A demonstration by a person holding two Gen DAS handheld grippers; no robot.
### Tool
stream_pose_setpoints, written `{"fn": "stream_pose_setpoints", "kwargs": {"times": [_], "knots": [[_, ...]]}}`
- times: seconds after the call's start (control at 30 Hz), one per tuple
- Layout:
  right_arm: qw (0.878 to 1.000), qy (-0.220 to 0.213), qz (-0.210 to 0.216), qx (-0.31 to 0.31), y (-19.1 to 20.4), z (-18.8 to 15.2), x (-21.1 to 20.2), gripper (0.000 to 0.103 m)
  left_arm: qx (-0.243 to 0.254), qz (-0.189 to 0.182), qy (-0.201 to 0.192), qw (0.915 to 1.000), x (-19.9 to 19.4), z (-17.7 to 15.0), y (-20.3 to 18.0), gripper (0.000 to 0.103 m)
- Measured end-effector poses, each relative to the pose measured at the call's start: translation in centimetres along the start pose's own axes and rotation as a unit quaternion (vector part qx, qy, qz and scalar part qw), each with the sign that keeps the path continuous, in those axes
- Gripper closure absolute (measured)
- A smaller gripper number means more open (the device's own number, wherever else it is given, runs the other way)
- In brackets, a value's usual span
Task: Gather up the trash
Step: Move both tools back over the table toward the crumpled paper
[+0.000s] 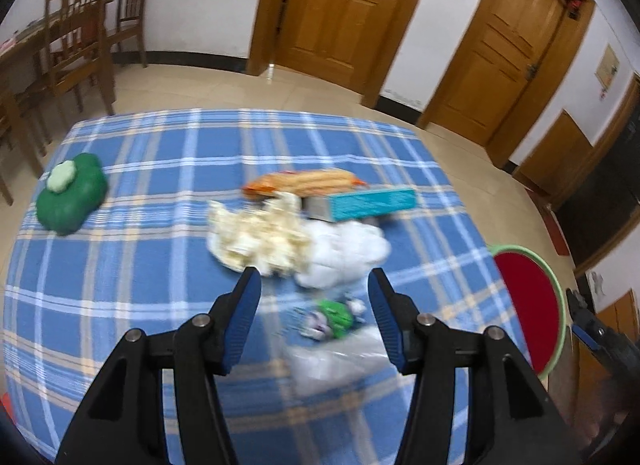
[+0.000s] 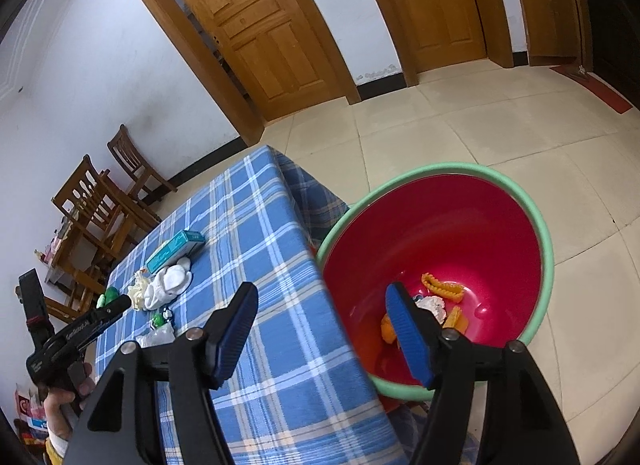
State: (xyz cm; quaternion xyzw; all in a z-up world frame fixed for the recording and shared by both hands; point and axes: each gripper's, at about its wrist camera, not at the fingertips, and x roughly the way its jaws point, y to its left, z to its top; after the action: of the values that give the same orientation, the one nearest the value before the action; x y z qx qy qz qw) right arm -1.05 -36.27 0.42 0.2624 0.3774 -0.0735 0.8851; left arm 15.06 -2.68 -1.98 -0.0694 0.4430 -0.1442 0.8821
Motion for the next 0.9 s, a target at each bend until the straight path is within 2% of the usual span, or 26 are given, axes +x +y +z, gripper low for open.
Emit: {"fn": "stream_pose_setpoints", "kwargs": {"times": [0.2,0.33,0.7,0.77,0.83,0.9], "knots": [[1.0,0.003,-0.002,-0.007,1.0,-0.1,0.5,0.033,-0.024,0.02,0.002,0.9995,1.3,1.1,2.6,0.047],[1.0,0.007,-0.003,-0.011,1.4,-0.2,0.7,0.033,-0.03,0.029,0.005,0.9991,2.5,1.6,3.4,0.036],[1.0,0.02,0.006,-0.019,2.1,-0.4,1.7,0.033,-0.036,0.017,0.012,0.9991,5.4,2.0,4.0,0.036],[0.999,0.023,0.008,-0.02,2.2,-0.5,1.9,0.033,-0.04,0.009,0.011,0.9991,5.8,1.9,4.1,0.041],[0.999,0.026,0.011,-0.021,2.3,-0.5,2.2,0.033,-0.046,-0.004,0.011,0.9989,6.0,1.8,4.2,0.055],[0.999,0.03,0.013,-0.022,2.4,-0.5,2.5,0.033,-0.053,-0.013,0.006,0.9985,6.0,1.8,4.2,0.064]]}}
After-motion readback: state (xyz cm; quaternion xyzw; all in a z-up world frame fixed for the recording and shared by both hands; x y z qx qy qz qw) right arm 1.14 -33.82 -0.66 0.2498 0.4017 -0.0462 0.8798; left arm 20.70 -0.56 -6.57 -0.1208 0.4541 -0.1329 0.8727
